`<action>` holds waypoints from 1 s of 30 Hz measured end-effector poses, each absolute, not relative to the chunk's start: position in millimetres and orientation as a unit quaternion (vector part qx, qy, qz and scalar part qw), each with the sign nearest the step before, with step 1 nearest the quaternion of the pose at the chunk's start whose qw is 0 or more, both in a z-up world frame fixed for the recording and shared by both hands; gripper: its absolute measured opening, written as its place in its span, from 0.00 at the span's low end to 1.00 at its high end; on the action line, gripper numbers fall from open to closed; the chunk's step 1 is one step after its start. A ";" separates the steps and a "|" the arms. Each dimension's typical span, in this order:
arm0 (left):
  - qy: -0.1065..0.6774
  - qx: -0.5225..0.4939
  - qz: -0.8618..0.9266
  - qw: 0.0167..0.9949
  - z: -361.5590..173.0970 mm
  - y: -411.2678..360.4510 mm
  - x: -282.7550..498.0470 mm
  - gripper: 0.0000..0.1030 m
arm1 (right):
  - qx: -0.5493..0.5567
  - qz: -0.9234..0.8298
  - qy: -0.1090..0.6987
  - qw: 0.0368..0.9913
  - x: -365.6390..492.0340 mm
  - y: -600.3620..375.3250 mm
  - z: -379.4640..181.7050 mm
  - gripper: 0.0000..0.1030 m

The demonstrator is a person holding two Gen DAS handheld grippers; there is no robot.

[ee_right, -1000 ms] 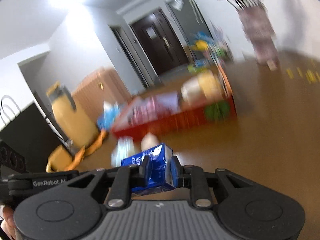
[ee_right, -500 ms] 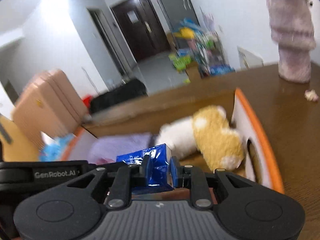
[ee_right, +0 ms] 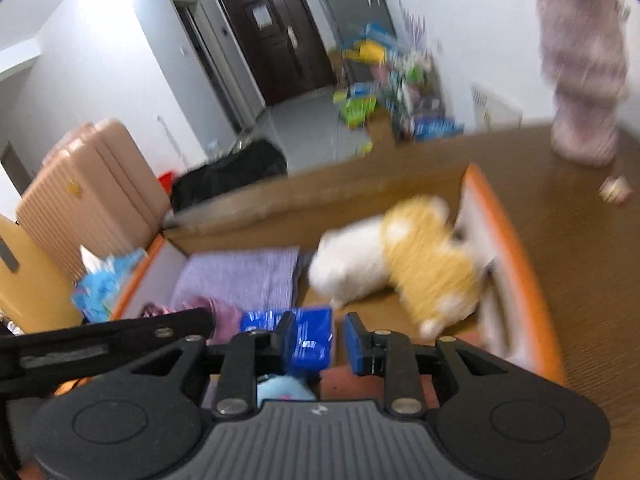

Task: Organize soft objects
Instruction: 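Lower the carton into the box and open both grippers, then move both grippers back toward the clear plastic bag on the table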

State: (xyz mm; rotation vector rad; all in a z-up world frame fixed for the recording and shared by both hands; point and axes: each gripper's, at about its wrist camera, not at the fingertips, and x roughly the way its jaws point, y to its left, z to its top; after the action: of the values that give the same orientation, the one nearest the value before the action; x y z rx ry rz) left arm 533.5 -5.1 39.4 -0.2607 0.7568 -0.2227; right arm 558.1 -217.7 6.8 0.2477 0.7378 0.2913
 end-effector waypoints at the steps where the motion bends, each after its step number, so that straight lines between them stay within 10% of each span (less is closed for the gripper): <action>1: 0.354 -0.119 -0.113 0.921 54.3 -3.3 520.8 0.42 | 0.115 0.139 0.345 0.921 549.5 -221.9 20.1 0.33; 7: 0.278 -0.055 -0.109 0.953 120.0 16.2 418.9 0.60 | 0.045 0.136 0.255 0.956 463.0 -253.0 103.3 0.56; 18: 0.242 0.010 -0.072 0.967 150.1 29.4 287.9 0.67 | 0.013 0.140 0.180 0.974 337.3 -276.8 156.8 0.58; 30: 0.239 -0.013 -0.085 0.967 60.6 23.4 148.6 0.76 | 0.007 0.172 0.164 0.971 188.9 -259.3 70.2 0.62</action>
State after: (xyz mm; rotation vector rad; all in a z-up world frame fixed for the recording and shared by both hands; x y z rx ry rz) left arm 148.6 23.4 60.6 -0.0265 0.4831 -0.1724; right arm 188.9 -259.3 70.2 0.0143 0.3318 0.3476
